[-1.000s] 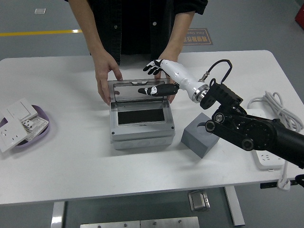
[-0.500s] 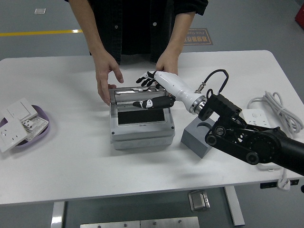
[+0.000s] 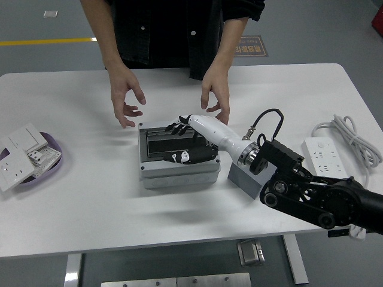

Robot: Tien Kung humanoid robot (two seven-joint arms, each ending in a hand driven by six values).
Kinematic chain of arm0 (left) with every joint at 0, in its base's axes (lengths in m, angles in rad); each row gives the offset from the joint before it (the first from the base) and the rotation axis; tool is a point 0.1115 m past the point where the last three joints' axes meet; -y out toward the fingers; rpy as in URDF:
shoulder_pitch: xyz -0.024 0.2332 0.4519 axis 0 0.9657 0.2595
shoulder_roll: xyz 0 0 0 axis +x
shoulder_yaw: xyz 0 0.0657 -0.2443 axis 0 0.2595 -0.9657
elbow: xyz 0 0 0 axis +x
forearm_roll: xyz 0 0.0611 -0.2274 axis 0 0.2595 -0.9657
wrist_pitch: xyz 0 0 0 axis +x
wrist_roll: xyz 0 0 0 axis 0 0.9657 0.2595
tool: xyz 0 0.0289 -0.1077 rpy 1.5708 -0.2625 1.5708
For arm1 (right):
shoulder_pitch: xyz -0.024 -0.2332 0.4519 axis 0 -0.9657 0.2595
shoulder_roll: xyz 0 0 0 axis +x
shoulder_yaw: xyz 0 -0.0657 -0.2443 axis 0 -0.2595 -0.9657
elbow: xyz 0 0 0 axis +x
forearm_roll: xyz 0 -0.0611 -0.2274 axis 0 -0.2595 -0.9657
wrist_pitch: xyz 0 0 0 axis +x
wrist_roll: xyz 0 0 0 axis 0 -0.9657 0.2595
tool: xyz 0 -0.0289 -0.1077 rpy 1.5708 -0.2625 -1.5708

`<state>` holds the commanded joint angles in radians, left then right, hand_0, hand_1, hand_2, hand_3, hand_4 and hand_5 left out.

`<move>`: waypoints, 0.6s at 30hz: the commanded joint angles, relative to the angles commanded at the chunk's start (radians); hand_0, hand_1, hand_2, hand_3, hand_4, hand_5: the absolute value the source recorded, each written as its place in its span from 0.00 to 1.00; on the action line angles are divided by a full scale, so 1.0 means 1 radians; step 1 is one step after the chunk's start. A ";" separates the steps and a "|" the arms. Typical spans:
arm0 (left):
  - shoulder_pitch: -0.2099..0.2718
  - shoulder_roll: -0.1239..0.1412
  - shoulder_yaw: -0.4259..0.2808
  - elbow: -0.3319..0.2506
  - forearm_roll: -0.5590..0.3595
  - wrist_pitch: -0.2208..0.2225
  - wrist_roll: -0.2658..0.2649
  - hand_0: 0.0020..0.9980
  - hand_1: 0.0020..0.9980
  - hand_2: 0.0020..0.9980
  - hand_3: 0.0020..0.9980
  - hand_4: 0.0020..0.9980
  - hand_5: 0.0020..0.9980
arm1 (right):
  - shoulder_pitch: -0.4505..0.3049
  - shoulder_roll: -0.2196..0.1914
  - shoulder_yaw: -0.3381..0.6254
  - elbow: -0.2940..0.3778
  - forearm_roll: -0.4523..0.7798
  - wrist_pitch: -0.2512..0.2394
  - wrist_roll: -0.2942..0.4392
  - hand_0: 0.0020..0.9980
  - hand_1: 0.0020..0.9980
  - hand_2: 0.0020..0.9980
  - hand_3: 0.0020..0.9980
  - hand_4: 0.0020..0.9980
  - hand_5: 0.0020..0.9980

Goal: Pick up the cylinder from the cube,place it in the box,flap close box

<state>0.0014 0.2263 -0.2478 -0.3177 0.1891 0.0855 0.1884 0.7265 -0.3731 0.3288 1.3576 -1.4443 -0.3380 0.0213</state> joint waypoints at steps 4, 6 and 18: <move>0.002 -0.002 -0.001 0.000 0.001 0.000 0.001 0.62 0.64 0.63 0.64 0.69 0.25 | -0.020 -0.015 0.039 0.007 0.006 -0.001 0.007 0.35 0.60 0.64 0.69 0.93 0.54; 0.004 -0.002 -0.003 0.000 0.001 0.000 0.002 0.62 0.64 0.63 0.64 0.69 0.25 | -0.041 -0.032 0.084 0.027 0.006 0.000 0.011 0.35 0.60 0.64 0.69 0.91 0.54; 0.013 -0.008 0.000 0.000 -0.007 0.001 0.000 0.62 0.64 0.63 0.64 0.69 0.25 | -0.231 -0.144 0.394 0.206 -0.017 0.054 0.044 0.41 0.59 0.64 0.67 0.89 0.54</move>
<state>0.0148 0.2186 -0.2482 -0.3181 0.1826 0.0867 0.1887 0.4953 -0.5170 0.7230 1.5632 -1.4613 -0.2843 0.0657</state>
